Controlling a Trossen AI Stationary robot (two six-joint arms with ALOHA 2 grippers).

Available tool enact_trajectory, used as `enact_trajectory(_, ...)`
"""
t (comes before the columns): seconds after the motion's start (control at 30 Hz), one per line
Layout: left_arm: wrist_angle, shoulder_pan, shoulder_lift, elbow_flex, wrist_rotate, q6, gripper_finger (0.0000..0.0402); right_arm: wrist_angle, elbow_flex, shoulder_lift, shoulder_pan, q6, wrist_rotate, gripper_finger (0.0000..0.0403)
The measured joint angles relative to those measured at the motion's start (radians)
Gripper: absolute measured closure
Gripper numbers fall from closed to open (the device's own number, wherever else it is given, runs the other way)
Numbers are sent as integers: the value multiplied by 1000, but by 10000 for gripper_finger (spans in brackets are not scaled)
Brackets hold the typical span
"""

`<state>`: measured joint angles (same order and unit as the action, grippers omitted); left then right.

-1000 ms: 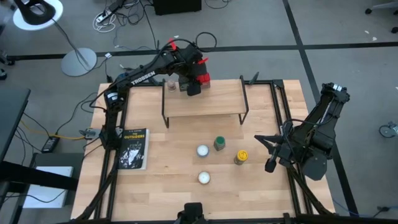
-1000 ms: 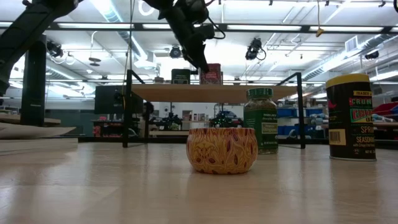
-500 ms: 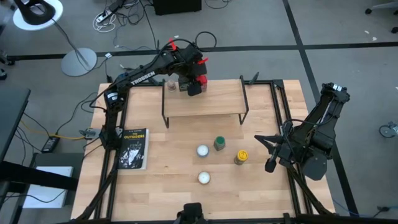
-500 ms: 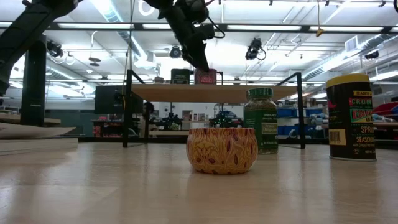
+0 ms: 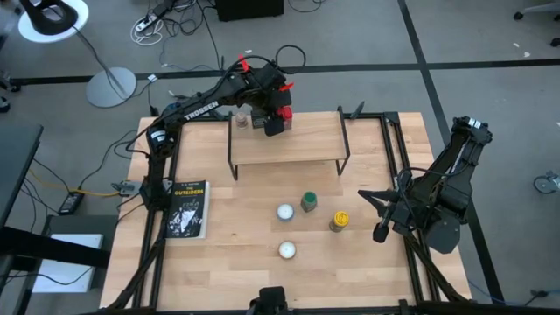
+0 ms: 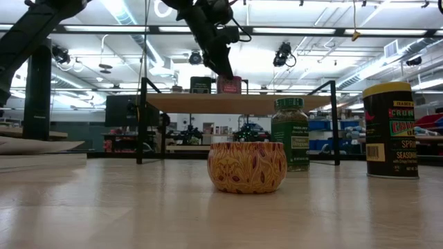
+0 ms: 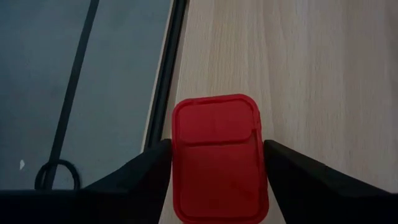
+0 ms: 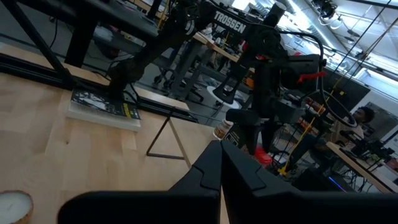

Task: Shelf spices
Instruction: Put the red seasoning can on the shelf

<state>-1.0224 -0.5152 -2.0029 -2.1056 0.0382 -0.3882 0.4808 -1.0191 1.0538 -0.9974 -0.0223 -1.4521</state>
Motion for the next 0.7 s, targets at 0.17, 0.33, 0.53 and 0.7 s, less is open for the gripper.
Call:
enact_trajectory(0.17, 7, 0, 0, 0, 0, -5, 149, 0, 0, 0, 0, 0, 0, 396)
enact_trajectory(0.33, 45, 0, 0, 0, 0, -5, 157, 0, 0, 0, 0, 0, 0, 401)
enact_trajectory(0.53, 99, 1, 0, -12, -23, 0, 157, 0, 0, 0, 0, 0, 0, 396)
enact_trajectory(0.7, 90, 14, 1, -72, -24, 1, 156, 1, 0, 0, 0, 0, 0, 400)
